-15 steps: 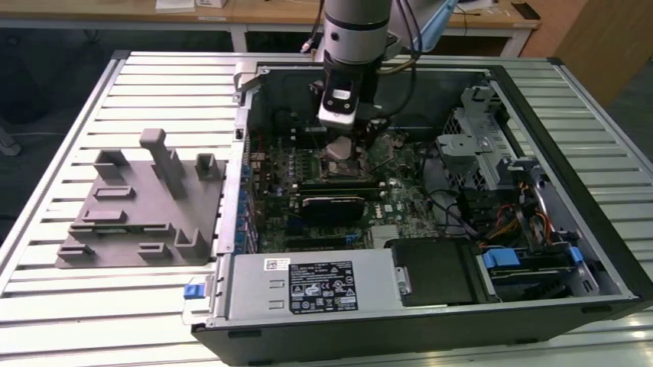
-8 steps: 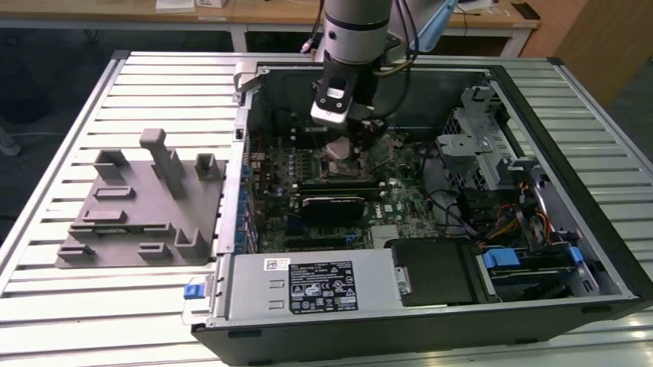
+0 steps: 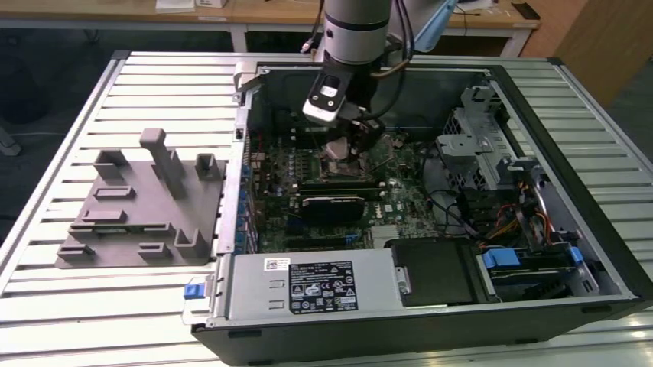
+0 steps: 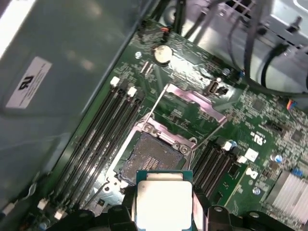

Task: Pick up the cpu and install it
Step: 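Place the cpu into insertion slot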

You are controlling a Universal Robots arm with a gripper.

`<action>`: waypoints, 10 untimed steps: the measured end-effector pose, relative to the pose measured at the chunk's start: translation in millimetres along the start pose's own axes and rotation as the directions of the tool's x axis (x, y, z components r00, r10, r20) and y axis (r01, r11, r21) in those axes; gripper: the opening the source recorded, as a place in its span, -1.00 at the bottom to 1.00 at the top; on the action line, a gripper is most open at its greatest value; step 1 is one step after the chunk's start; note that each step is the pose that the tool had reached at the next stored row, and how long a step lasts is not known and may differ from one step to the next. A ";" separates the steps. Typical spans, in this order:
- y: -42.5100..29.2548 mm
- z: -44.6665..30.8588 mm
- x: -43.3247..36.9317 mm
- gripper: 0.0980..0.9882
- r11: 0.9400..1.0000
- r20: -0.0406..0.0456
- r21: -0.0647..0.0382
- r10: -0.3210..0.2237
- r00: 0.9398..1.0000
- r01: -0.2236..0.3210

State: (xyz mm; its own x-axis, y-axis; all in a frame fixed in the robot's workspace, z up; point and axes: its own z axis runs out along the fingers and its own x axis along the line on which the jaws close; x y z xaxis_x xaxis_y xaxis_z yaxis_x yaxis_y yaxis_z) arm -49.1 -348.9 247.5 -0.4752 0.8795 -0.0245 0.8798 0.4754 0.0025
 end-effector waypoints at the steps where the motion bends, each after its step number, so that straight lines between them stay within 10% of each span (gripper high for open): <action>1: 0.0 0.0 0.0 0.00 1.000 0.000 0.000 0.015 1.000 -0.015; 10: 0.0 0.4 0.0 0.00 0.987 0.001 0.004 0.159 0.987 -0.159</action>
State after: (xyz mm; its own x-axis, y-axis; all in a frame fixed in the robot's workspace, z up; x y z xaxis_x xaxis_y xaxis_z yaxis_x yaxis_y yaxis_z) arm -49.1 -348.9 247.2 -0.3288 0.9441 -0.0244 0.9443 0.3290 0.0026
